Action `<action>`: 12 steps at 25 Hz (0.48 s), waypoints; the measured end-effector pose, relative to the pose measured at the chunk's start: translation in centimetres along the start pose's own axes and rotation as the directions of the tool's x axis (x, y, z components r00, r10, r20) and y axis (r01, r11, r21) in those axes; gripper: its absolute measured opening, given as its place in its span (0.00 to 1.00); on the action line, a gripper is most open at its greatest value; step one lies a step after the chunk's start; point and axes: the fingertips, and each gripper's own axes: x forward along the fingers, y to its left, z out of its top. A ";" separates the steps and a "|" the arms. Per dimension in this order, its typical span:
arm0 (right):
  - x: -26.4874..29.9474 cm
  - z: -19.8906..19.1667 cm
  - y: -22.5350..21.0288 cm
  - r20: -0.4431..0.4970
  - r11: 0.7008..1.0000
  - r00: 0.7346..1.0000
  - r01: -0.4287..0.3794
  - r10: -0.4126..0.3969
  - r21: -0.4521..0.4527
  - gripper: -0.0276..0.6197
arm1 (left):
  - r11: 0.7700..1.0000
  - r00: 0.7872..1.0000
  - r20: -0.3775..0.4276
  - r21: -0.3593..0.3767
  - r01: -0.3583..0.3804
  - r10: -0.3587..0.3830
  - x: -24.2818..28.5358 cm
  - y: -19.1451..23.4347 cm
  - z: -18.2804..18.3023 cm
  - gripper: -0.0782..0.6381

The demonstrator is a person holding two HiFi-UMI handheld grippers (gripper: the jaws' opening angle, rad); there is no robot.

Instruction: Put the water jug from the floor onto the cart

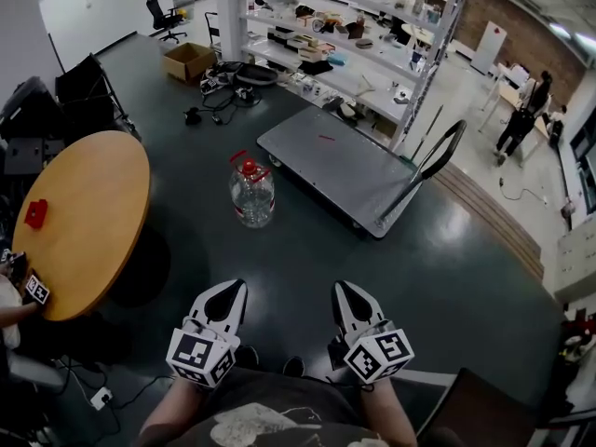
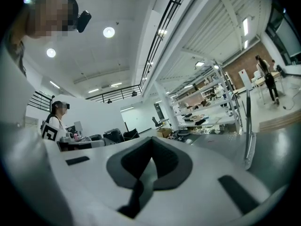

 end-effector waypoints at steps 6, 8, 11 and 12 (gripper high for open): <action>-0.3 -0.6 -1.2 -0.022 1.000 0.999 -0.026 0.026 0.015 0.03 | 0.995 1.000 0.004 0.096 -0.009 0.009 0.9 -1.9 0.4 0.11; 0.0 -1.2 -1.2 -0.034 0.999 0.999 -0.031 0.032 0.019 0.03 | 0.995 1.000 0.004 0.101 -0.003 0.002 1.0 -1.8 0.1 0.11; 1.0 -2.1 -1.6 -0.050 0.999 0.999 -0.018 0.019 0.027 0.03 | 0.997 1.000 -0.011 0.077 0.004 -0.003 1.5 -0.9 -1.0 0.11; 1.5 -2.3 -1.7 -0.052 0.999 0.999 -0.012 0.013 0.030 0.03 | 0.998 1.000 -0.018 0.066 0.007 -0.006 1.7 -0.5 -1.4 0.11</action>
